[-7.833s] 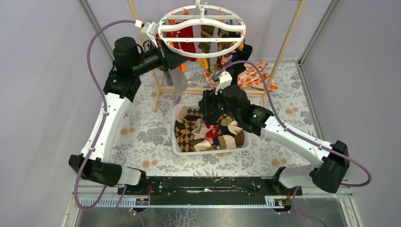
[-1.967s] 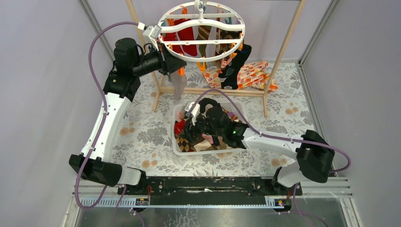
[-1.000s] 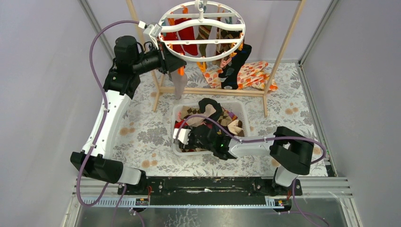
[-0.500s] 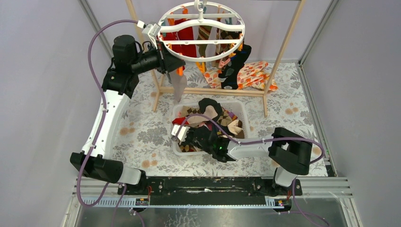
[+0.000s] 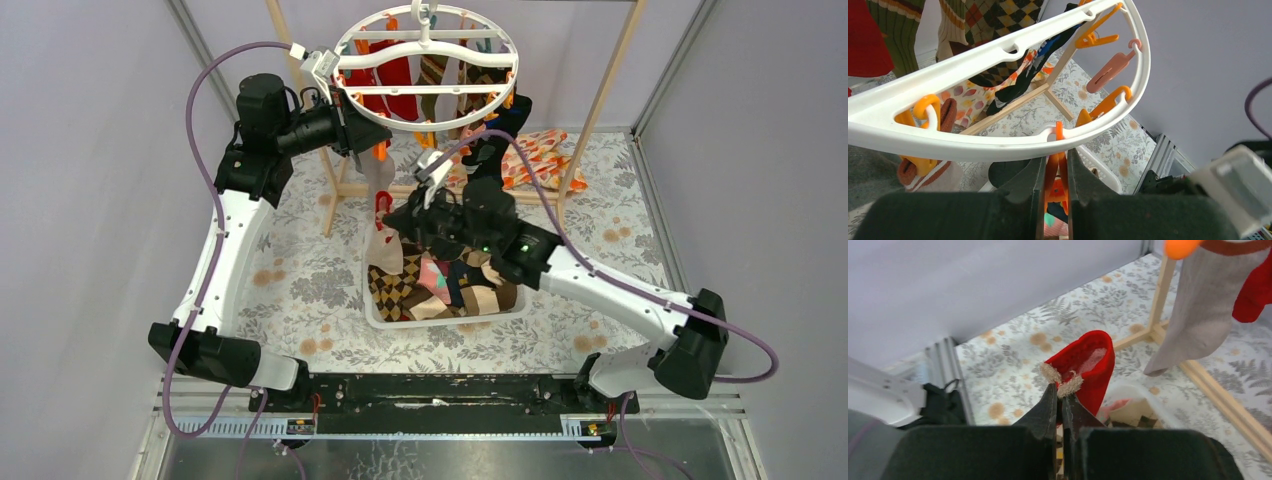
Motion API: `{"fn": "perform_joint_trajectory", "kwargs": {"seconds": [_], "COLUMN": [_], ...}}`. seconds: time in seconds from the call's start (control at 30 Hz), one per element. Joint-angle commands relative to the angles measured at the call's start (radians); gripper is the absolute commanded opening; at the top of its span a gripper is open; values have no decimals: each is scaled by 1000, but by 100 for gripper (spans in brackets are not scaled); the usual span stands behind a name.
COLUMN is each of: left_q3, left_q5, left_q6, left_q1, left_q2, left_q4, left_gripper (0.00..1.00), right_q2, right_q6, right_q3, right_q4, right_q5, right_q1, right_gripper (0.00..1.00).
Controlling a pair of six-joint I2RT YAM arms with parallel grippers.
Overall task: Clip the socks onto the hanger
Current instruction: Pick up the sock from the bin.
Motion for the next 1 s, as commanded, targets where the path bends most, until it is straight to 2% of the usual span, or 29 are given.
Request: {"fn": "perform_joint_trajectory", "kwargs": {"seconds": [0.0, 0.2, 0.47, 0.97], "left_q3": [14, 11, -7, -31], "left_q5": [55, 62, 59, 67], "left_q6": [-1, -16, -26, -33], "left_q1": [3, 3, 3, 3], "left_q2": [-3, 0, -4, -4], "left_q4": [-33, -23, -1, 27], "left_gripper": [0, 0, 0, 0], "right_q2": [-61, -86, -58, 17], "right_q6": [241, 295, 292, 252], "right_q3": [-2, -46, -12, 88], "right_q4": [-43, 85, 164, 200], "right_q5": [-278, -289, -190, -49], "right_q1": [-76, -134, -149, -150], "right_gripper": [0, 0, 0, 0]}}
